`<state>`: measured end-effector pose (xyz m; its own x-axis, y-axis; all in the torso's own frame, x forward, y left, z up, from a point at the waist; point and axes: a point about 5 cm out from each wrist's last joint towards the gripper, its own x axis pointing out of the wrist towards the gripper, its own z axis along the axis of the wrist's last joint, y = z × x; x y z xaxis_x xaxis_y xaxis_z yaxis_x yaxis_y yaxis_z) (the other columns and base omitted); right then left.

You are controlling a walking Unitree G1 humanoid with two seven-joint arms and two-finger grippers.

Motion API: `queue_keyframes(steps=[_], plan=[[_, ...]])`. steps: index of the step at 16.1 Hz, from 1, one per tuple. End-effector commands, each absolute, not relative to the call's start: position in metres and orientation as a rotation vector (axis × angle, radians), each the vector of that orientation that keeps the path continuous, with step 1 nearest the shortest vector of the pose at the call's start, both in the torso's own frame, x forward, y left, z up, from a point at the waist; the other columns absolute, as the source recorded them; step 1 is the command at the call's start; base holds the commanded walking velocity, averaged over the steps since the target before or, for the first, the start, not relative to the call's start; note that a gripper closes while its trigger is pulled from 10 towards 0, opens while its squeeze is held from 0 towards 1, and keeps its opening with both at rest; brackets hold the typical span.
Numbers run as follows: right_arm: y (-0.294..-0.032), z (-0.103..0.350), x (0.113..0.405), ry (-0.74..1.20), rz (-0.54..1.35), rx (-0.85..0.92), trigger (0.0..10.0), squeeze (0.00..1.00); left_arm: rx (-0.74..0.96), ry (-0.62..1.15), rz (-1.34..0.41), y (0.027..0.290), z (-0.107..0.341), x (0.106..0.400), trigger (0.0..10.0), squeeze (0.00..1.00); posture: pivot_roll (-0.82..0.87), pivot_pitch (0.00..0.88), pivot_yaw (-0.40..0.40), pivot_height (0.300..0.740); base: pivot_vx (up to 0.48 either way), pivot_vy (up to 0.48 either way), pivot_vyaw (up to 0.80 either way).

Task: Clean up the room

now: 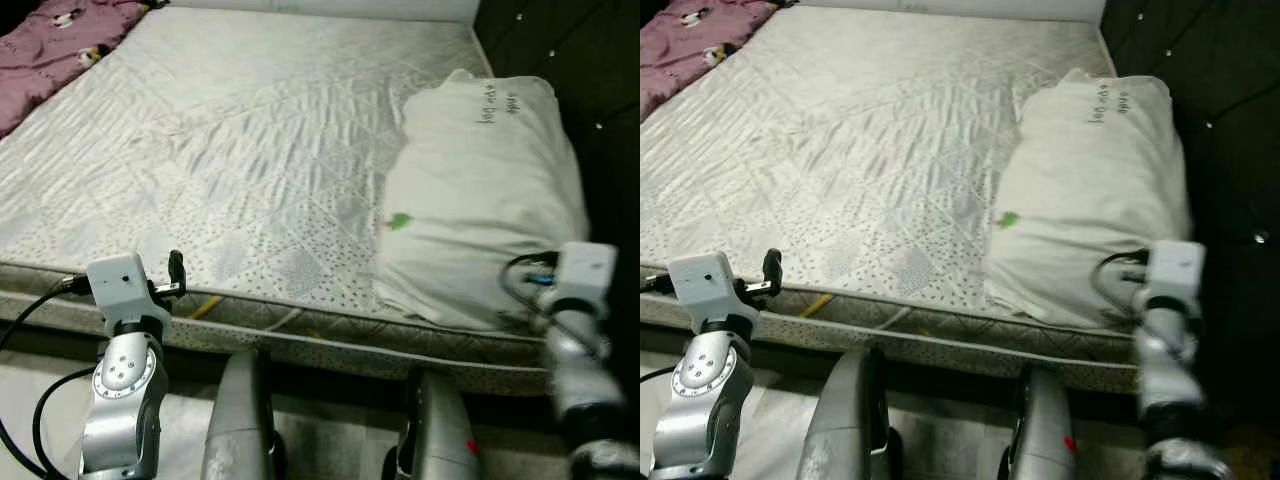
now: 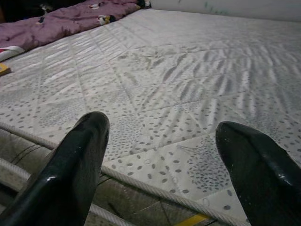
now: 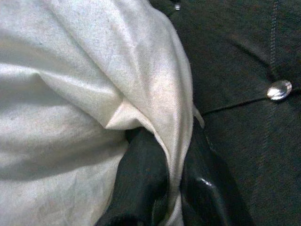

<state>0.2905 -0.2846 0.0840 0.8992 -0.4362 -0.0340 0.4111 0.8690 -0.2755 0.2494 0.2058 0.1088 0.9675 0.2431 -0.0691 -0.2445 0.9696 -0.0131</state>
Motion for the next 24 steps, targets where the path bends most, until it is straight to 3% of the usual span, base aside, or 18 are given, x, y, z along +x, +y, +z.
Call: queue_keyframes(steps=[1, 4, 10, 14, 17, 21, 22, 23, 24], plan=[[-0.264, 0.081, 0.289, 0.094, -0.373, -0.255, 0.0, 0.00, -0.004, 0.073, 0.240, 0.207, 0.110, 0.251, 10.0, 0.00, 0.12, 0.024, 0.037, 0.548, 0.000, 0.000, 0.00], [-0.252, 0.083, 0.297, 0.095, -0.339, -0.221, 0.0, 0.00, -0.001, 0.069, 0.248, 0.209, 0.111, 0.251, 10.0, 0.00, 0.12, 0.020, 0.035, 0.548, 0.000, 0.000, 0.00], [-0.344, 0.141, 0.327, 0.135, -0.645, -0.177, 0.0, 0.00, -0.010, 0.068, 0.254, 0.207, 0.110, 0.252, 10.0, 0.00, 0.12, 0.009, 0.025, 0.548, 0.000, 0.000, 0.00], [-0.381, 0.178, 0.324, 0.094, -0.771, -0.153, 0.0, 0.00, -0.009, 0.063, 0.264, 0.209, 0.110, 0.252, 10.0, 0.00, 0.13, 0.000, 0.013, 0.548, 0.000, 0.000, 0.00], [-0.382, 0.173, 0.323, 0.111, -0.778, -0.150, 0.0, 0.00, -0.007, 0.062, 0.266, 0.210, 0.110, 0.253, 10.0, 0.00, 0.13, 0.000, 0.014, 0.548, 0.000, 0.000, 0.00], [-0.353, 0.123, 0.321, 0.237, -0.692, -0.133, 0.0, 0.00, -0.012, 0.059, 0.254, 0.206, 0.110, 0.257, 10.0, 0.00, 0.12, 0.000, 0.021, 0.548, 0.000, 0.000, 0.00], [-0.346, 0.113, 0.320, 0.264, -0.680, -0.134, 3.4, 0.00, -0.012, 0.059, 0.250, 0.205, 0.111, 0.259, 10.0, 0.00, 0.12, 0.000, 0.020, 0.548, 0.000, 0.000, 0.00], [-0.340, 0.105, 0.320, 0.286, -0.664, -0.125, 10.0, 0.00, -0.012, 0.057, 0.247, 0.204, 0.111, 0.260, 10.0, 0.00, 0.12, 0.000, 0.018, 0.548, 0.000, 0.000, 0.00], [-0.333, 0.099, 0.320, 0.298, -0.647, -0.124, 10.0, 0.00, -0.011, 0.056, 0.247, 0.204, 0.111, 0.261, 10.0, 0.00, 0.12, 0.000, 0.016, 0.548, 0.000, 0.000, 0.00]])
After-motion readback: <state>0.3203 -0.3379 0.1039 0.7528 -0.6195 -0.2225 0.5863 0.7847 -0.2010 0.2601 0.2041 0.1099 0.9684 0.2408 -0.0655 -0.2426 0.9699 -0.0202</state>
